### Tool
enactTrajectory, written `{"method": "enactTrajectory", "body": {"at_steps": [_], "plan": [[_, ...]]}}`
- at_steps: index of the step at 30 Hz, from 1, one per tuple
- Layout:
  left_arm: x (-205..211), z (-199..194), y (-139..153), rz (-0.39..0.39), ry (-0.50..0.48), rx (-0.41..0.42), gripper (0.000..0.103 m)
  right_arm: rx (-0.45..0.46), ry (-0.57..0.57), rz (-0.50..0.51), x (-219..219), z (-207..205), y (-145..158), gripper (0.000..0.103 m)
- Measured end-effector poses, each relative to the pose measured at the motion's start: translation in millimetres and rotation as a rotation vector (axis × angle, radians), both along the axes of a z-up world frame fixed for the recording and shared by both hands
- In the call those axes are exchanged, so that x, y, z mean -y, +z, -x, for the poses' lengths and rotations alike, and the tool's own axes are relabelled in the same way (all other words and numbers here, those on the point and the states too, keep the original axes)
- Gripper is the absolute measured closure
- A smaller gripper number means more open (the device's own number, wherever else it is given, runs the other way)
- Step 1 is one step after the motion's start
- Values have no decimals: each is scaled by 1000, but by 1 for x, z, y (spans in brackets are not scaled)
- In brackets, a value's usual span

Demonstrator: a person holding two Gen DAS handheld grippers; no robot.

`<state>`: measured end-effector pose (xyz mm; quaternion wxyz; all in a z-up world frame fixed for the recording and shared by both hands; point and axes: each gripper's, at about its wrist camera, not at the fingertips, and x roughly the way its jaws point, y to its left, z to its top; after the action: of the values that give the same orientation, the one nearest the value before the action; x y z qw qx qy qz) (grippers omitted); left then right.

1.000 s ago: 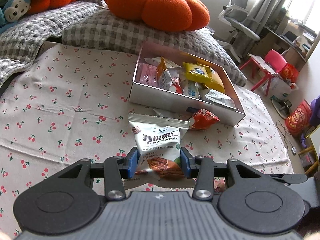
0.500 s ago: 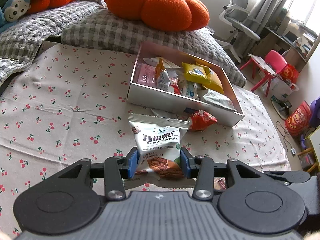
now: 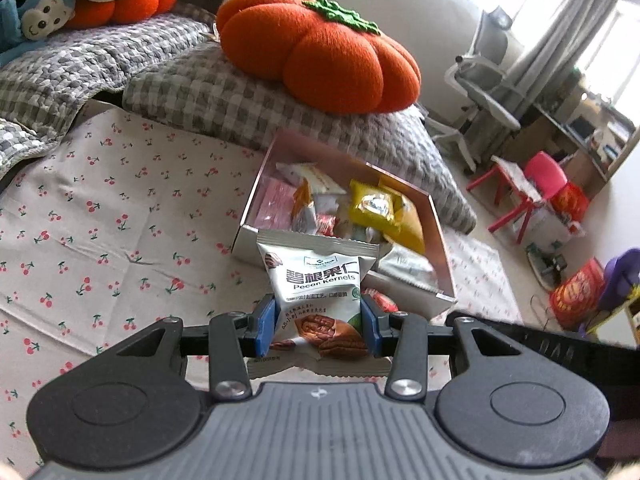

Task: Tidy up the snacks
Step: 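Carry both packets into the box and open both grippers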

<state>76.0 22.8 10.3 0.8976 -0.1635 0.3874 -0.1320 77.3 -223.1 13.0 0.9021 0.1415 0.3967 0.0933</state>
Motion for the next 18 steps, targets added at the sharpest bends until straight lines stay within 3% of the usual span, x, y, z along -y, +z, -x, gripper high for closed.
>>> {"method": "enactTrajectory", "body": {"at_steps": [6, 12, 18], "plan": [[18, -18, 7, -13, -21, 41, 63, 64, -106, -84, 37, -20, -2, 69], [38, -53, 3, 18, -34, 30, 63, 48, -165, -125, 62, -43, -23, 69], [66, -91, -3, -76, -23, 22, 63, 60, -168, -112, 67, -60, -38, 69]]}}
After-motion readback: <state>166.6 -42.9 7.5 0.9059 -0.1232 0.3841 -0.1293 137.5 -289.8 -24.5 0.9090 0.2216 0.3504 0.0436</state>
